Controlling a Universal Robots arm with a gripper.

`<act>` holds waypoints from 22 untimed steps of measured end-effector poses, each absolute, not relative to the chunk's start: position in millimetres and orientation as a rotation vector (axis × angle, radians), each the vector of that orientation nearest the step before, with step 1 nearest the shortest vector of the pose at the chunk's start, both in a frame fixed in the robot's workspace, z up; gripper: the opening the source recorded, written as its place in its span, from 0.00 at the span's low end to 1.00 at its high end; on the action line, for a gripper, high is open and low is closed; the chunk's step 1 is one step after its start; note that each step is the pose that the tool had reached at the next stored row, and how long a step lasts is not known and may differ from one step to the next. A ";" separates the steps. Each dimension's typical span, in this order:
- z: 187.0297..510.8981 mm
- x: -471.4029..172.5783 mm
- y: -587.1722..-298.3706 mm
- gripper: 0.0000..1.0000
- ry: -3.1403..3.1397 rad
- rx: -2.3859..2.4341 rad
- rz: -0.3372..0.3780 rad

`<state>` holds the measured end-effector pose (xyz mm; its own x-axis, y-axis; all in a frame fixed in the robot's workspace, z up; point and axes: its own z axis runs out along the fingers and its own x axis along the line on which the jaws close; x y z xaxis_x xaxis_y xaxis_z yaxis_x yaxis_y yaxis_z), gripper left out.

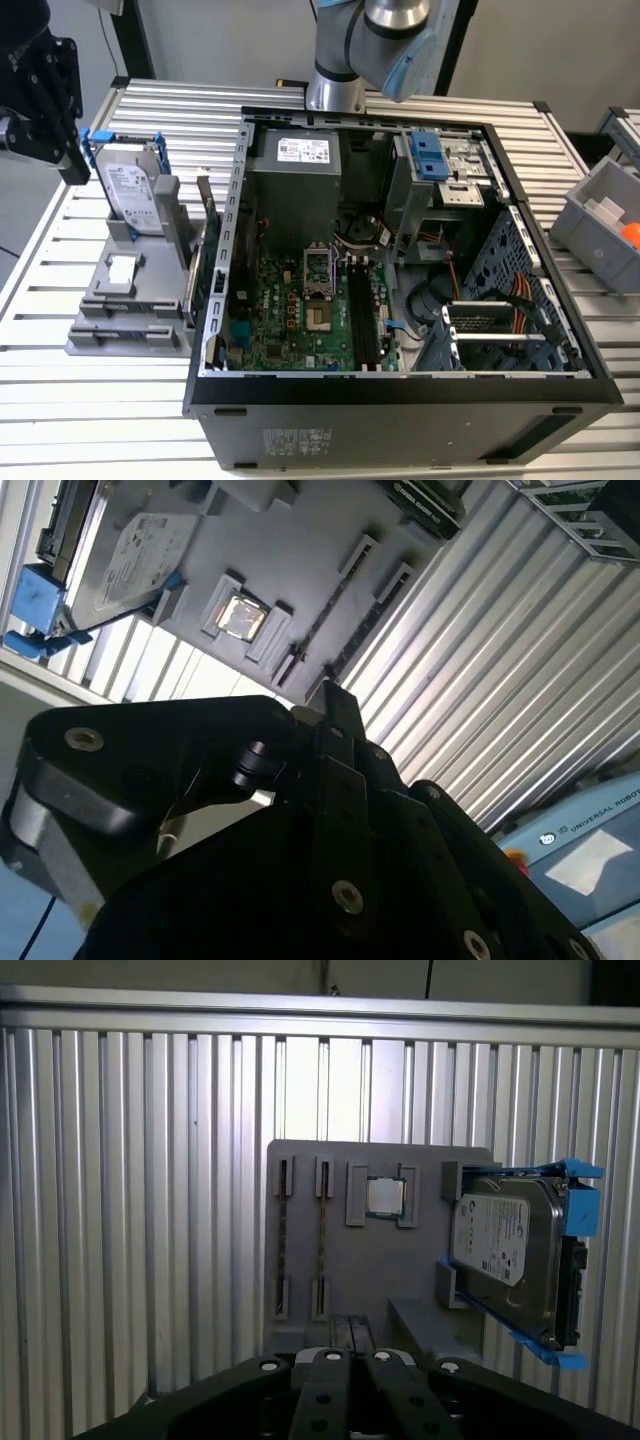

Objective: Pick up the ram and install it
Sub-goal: 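Pick up the ram and move it above insertion slot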

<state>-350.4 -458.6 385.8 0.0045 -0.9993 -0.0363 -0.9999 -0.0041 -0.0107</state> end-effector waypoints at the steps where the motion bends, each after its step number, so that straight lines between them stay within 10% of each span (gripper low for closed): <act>1: 385.8 -350.5 -458.6 1.00 2.193 -2.203 0.028; 22: 381.2 -349.3 -466.5 1.00 2.195 -2.204 0.031</act>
